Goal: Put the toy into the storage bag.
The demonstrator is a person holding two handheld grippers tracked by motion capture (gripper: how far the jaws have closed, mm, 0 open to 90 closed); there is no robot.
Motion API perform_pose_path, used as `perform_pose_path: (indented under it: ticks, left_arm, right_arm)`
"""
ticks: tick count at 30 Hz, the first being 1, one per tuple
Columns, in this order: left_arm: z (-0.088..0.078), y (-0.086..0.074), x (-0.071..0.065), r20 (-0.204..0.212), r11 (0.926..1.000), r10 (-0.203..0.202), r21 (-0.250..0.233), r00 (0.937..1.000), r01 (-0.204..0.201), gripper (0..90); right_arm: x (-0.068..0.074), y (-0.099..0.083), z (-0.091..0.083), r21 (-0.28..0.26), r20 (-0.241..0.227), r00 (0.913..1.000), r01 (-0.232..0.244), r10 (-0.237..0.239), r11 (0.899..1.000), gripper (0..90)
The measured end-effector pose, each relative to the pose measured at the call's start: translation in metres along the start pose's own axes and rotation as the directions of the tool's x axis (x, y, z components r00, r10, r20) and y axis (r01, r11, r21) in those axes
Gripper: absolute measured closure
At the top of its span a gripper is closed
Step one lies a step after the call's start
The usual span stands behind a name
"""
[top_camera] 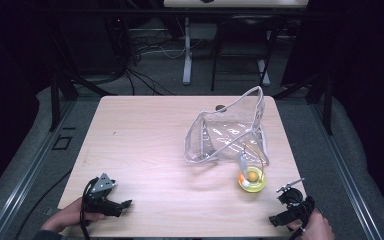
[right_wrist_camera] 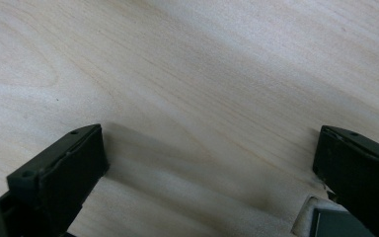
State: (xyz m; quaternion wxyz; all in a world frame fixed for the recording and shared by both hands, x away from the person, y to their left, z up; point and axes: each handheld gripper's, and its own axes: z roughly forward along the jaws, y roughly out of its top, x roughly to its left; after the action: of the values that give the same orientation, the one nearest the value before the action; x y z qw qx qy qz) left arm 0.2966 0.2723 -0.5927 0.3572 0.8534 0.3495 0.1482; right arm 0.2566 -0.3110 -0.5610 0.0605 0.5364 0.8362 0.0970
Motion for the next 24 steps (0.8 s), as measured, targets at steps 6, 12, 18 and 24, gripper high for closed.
perform_pose_path:
  ticks: [6, 12, 18, 24]
  left_arm:
    - [0.0, 0.0, 0.0, 0.0, 1.0, 0.0, 0.0, 1.0, 0.0, 0.0]
    - [-0.0001, 0.0, 0.0, 0.0, 1.0, 0.0, 0.001, 1.0, 0.0, 0.0]
    - [0.0, 0.0, 0.0, 0.0, 1.0, 0.0, 0.0, 1.0, 0.0, 0.0]
    - [0.0, 0.0, 0.0, 0.0, 1.0, 0.0, 0.0, 1.0, 0.0, 0.0]
  right_arm:
    - [0.0, 0.0, -0.0001, 0.001, -0.001, 1.0, 0.0, 0.0, 1.0, 0.0]
    - [-0.0005, 0.0002, -0.0009, 0.01, 0.001, 1.0, 0.006, -0.006, 1.0, 0.0]
    - [-0.0003, 0.0022, -0.0002, 0.014, 0.003, 0.9999, -0.012, 0.012, 1.0, 0.0]
    - [0.0013, 0.0052, -0.0011, 0.049, 0.021, 0.9998, -0.002, 0.001, 0.999, 0.0]
